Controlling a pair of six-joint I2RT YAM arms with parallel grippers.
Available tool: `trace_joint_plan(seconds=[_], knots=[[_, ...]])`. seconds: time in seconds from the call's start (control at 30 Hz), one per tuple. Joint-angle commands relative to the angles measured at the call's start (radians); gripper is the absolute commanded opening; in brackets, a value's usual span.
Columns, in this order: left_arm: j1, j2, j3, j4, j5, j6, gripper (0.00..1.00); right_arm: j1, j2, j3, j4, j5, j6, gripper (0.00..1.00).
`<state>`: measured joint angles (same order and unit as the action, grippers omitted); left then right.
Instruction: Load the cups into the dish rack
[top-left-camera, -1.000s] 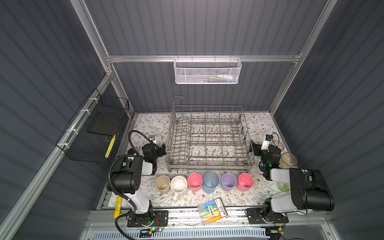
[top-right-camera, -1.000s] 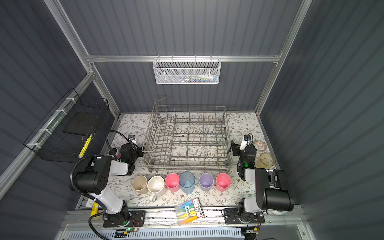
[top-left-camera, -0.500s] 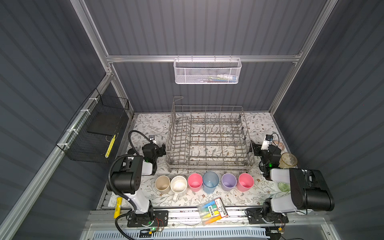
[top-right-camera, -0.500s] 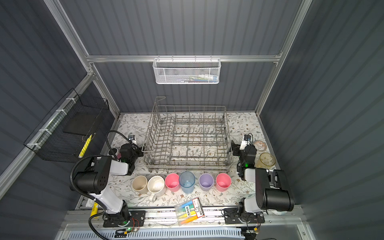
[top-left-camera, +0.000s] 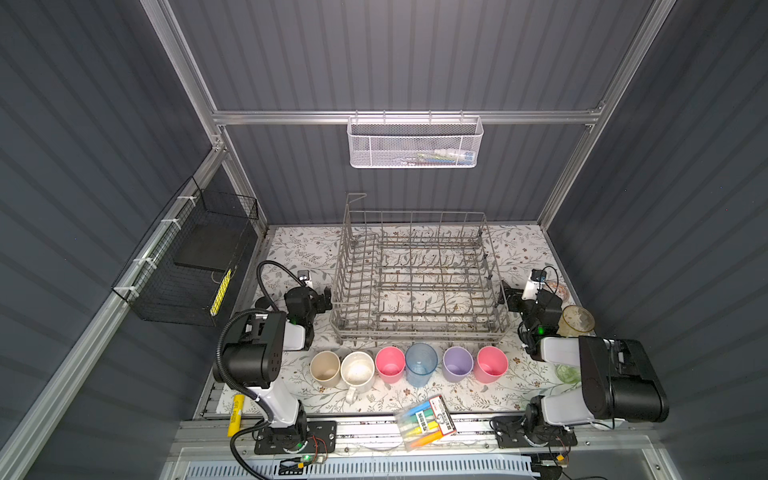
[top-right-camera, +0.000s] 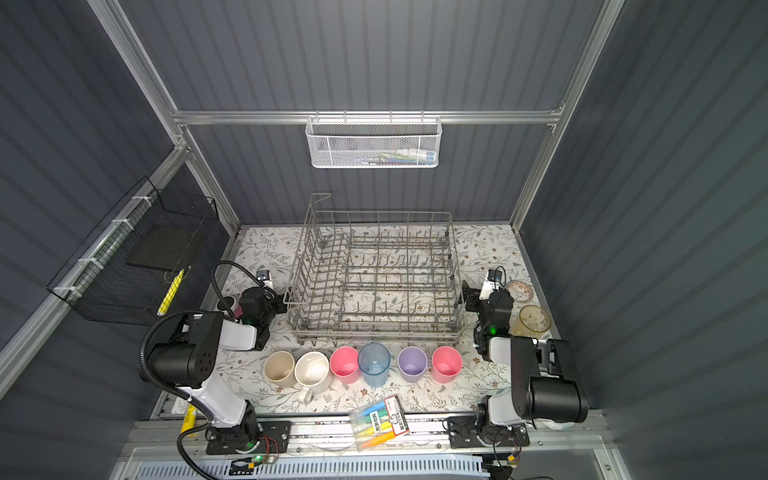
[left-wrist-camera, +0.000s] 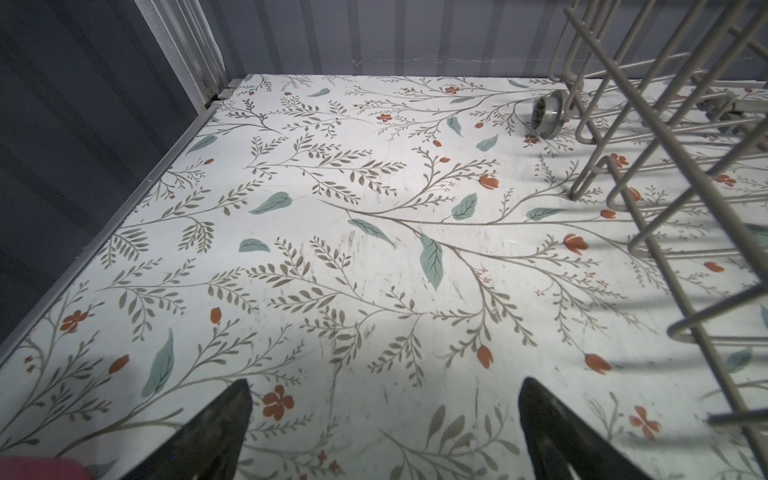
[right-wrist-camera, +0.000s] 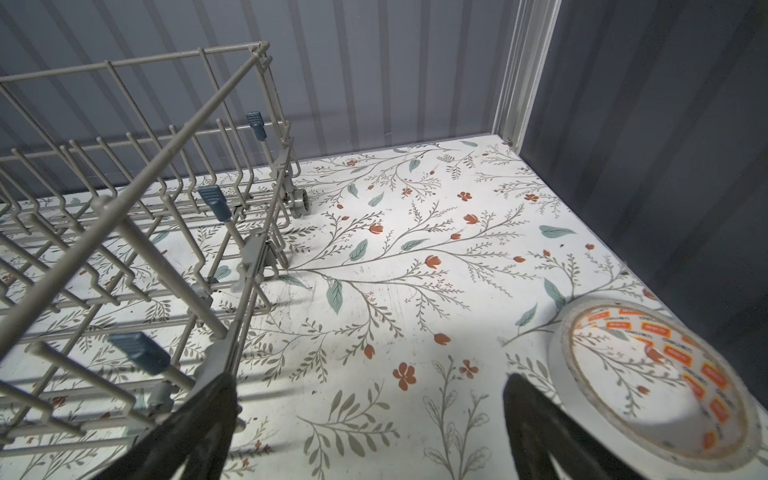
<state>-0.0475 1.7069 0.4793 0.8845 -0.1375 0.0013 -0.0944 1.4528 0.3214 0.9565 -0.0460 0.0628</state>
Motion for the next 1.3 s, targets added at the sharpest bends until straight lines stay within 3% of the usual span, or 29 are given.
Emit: trace_joint_plan(seconds=[0.0, 0.1, 0.27, 0.6, 0.93, 1.07, 1.27], knots=[[-0.008, 0.008, -0.004, 0.018, 0.007, 0.022, 1.0, 0.012, 0.002, 0.007, 0.01, -0.028, -0.013, 0.99], [-0.008, -0.015, 0.0, -0.007, -0.021, 0.01, 1.0, 0.012, -0.017, 0.015, -0.009, -0.006, -0.001, 0.99], [-0.009, -0.087, 0.037, -0.128, -0.024, 0.011, 1.0, 0.013, -0.126, 0.125, -0.296, 0.013, 0.001, 0.99], [-0.009, -0.201, 0.113, -0.31, -0.096, -0.026, 0.99, 0.045, -0.23, 0.295, -0.616, 0.075, 0.083, 0.99], [-0.031, -0.332, 0.291, -0.625, -0.113, -0.085, 0.99, 0.036, -0.315, 0.624, -1.174, 0.197, 0.192, 0.99], [-0.035, -0.367, 0.292, -0.614, -0.059, -0.128, 0.99, -0.054, -0.299, 0.725, -1.363, 0.148, 0.268, 0.95], [-0.038, -0.361, 0.337, -0.65, -0.008, -0.17, 0.99, -0.164, -0.245, 0.792, -1.54, 0.02, 0.305, 0.8]])
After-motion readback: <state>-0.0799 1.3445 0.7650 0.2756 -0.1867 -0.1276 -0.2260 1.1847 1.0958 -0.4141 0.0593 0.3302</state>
